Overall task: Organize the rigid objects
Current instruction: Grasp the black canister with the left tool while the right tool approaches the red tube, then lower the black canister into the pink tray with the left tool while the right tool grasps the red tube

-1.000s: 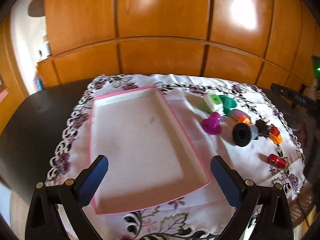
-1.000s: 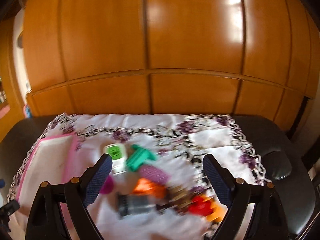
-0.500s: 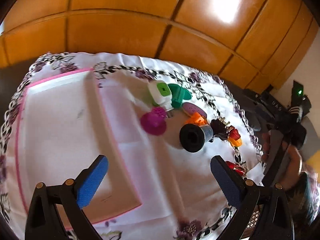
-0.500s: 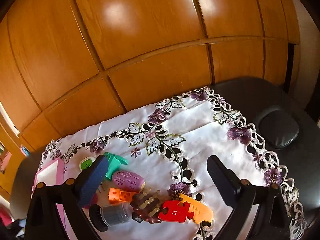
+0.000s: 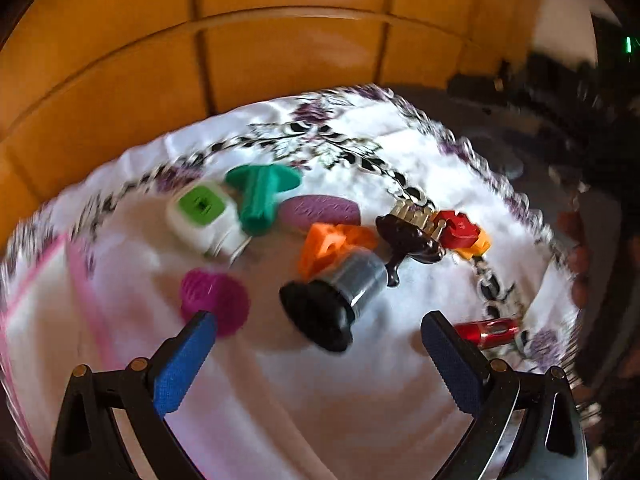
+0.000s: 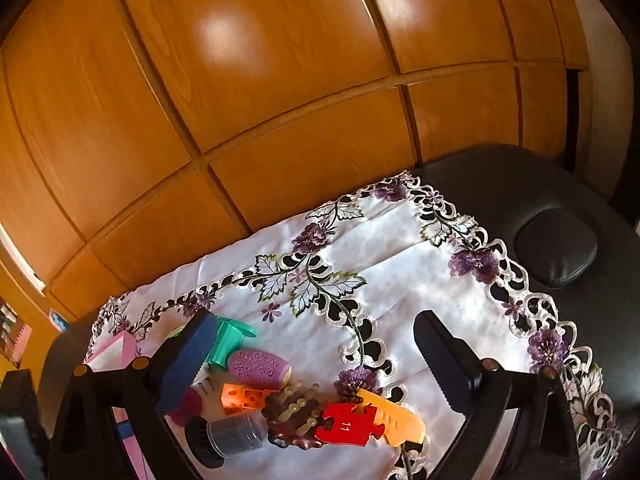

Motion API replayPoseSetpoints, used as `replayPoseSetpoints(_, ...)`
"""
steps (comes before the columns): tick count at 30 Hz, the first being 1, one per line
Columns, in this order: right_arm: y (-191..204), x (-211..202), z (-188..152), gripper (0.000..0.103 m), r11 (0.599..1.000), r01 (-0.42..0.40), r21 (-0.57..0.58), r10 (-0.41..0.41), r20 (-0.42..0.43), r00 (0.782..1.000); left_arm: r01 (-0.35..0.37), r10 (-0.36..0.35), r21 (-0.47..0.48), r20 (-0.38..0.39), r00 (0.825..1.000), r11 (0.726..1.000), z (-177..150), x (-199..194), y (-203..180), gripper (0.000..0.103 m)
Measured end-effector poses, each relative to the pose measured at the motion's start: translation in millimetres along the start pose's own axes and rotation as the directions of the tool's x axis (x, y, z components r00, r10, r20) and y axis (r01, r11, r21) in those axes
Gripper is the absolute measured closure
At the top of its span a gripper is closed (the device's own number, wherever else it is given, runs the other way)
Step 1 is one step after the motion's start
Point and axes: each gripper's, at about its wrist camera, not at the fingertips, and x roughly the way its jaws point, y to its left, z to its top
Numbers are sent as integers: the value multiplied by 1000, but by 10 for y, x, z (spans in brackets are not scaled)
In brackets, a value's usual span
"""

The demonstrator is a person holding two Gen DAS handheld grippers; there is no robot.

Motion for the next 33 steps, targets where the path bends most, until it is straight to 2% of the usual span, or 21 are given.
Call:
replayPoseSetpoints(2,-3,3,3,2,1000,-2,2,2,-1,1000,-21,23,100,-21,1000,995,72,121,-107,0)
replayPoseSetpoints(5,-4,11,2,2,1000,-2,2,2,-4,1000,-45,56,242,-38,998,969,105,303,-268,1)
replayPoseSetpoints(6,-2,14,1,2,1000,-1,0,1,-4,1000,-55,72,280,-49,996,958,109,381,-309,4)
replayPoseSetpoints(7,-1,17,0,2,1000,1,0,-1,-5,1000,-59,80,295,-58,995,954,104,427,-324,9)
replayPoseSetpoints(9,-2,22,0,2,1000,1,-1,-1,-5,1000,-60,92,308,-91,992,949,86,549,-335,37)
replayPoseSetpoints(13,-14,46,-1,2,1000,15,-2,-16,-10,1000,-85,101,244,-54,993,966,-23,524,-234,45)
replayPoseSetpoints(17,-20,90,-8,2,1000,16,-5,-16,-30,999,-66,67,96,-6,998,993,-195,273,-66,46)
replayPoseSetpoints(22,25,187,-49,2,999,25,-31,-28,-83,996,-88,88,11,36,995,996,-481,77,7,46)
replayPoseSetpoints(26,58,296,-120,7,999,11,-41,-18,-174,985,-78,81,-38,68,994,996,-654,-130,29,46)
replayPoseSetpoints(28,104,309,-158,9,998,-9,-61,-5,-229,973,-68,72,-56,81,994,996,-739,-246,54,46)
replayPoseSetpoints(31,308,269,-268,10,977,-50,-206,-24,-341,940,-56,62,-65,100,993,996,-840,-377,86,46)
replayPoseSetpoints(33,446,242,-394,16,946,-110,-305,-41,-448,893,-43,51,-75,112,992,996,-904,-449,110,46)
